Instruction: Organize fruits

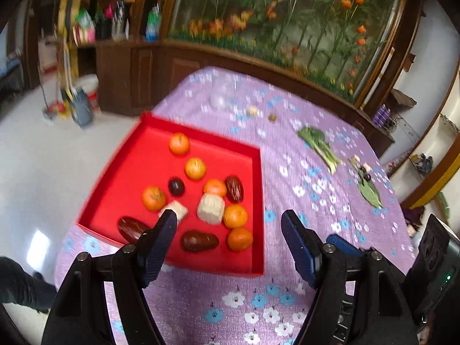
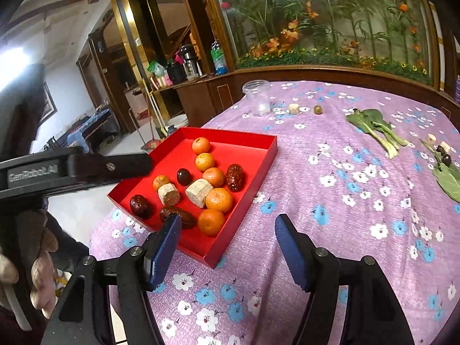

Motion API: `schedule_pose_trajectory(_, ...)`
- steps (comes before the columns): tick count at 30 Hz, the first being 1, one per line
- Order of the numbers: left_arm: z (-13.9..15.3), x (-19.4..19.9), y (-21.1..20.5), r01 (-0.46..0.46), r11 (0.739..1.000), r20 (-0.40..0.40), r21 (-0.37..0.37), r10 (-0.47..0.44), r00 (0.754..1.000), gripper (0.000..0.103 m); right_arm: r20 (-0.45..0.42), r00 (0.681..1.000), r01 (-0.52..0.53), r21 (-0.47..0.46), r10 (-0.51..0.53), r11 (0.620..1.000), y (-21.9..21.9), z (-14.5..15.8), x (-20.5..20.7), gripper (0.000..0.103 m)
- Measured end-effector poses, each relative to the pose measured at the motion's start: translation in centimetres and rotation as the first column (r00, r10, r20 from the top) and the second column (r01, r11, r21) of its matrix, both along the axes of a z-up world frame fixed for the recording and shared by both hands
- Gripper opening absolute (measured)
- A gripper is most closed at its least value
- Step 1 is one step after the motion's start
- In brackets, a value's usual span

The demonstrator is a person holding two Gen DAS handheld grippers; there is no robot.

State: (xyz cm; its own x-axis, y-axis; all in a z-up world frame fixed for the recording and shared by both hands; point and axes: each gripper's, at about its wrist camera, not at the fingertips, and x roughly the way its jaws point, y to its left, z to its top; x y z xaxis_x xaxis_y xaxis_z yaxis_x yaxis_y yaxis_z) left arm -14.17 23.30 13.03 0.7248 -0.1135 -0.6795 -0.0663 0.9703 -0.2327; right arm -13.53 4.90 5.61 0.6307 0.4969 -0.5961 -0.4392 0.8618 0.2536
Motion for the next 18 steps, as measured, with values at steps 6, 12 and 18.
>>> schedule_pose_trajectory(6,3.5,-4.6,-1.7,-0.225,0.958,0.295,0.180,0.166,0.941,0.103,0.028,1.000,0.008,0.021,-0.009,1.000,-0.8,0.6,-1.1,0.074)
schedule_pose_trajectory(12,3.6,-6.0,-2.1,-0.288,0.942,0.373,0.174,0.208,0.904,0.103,0.042,0.999,0.007,0.033,-0.008,0.999,-1.1,0.8,-1.6,0.075)
schedule_pose_trajectory(18,0.9,-5.1,-2.5,-0.329,0.914,0.284,0.236,0.258,0.923,0.103,0.071,0.997,0.007,0.021,-0.009,1.000,-1.0,0.8,-1.9,0.081)
